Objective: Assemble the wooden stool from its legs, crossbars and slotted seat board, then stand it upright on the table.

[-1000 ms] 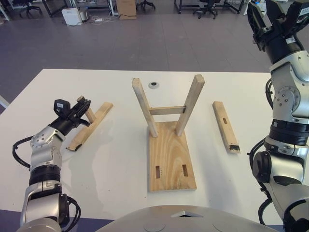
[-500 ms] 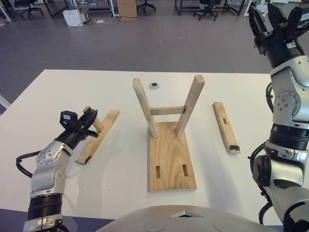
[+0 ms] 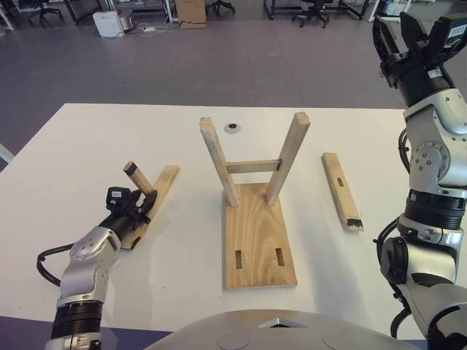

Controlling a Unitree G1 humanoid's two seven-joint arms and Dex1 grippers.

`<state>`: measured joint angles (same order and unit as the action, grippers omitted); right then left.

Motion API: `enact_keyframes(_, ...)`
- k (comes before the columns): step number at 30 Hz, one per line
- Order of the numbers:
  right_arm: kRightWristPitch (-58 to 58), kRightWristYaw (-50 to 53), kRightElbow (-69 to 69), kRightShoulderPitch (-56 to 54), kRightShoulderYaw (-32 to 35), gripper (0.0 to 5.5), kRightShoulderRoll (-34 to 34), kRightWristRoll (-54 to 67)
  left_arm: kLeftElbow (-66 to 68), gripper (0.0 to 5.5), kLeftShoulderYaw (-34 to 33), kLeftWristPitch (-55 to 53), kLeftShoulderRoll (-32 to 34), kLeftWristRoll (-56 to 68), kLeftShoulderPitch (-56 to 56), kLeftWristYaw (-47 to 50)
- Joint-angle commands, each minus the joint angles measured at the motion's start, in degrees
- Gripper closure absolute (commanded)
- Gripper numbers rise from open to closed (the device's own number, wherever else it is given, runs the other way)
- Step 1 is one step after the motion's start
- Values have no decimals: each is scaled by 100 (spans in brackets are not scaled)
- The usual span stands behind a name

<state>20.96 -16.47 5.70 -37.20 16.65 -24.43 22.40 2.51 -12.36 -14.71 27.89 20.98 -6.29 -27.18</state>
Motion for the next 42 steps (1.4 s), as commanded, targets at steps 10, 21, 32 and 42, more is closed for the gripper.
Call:
enact_keyframes(10,349,638,982,962,126,305,355,93,-1051,98,24,-1893,972,-183,-53,-291)
enact_keyframes(21,436,723,1006,1014,181,305,282,117,-1615,200,59,-3044,1238,-118,-702,-581)
enact_keyframes(32,483,825,910,1012,178,305,262,68,-1601,346,255,-3029,1343,-147,-657,-799)
enact_keyframes(42,1493,768,769,296,491,305,454,1535,-1358,346,-581,-2660,1341,967,2060,-1211)
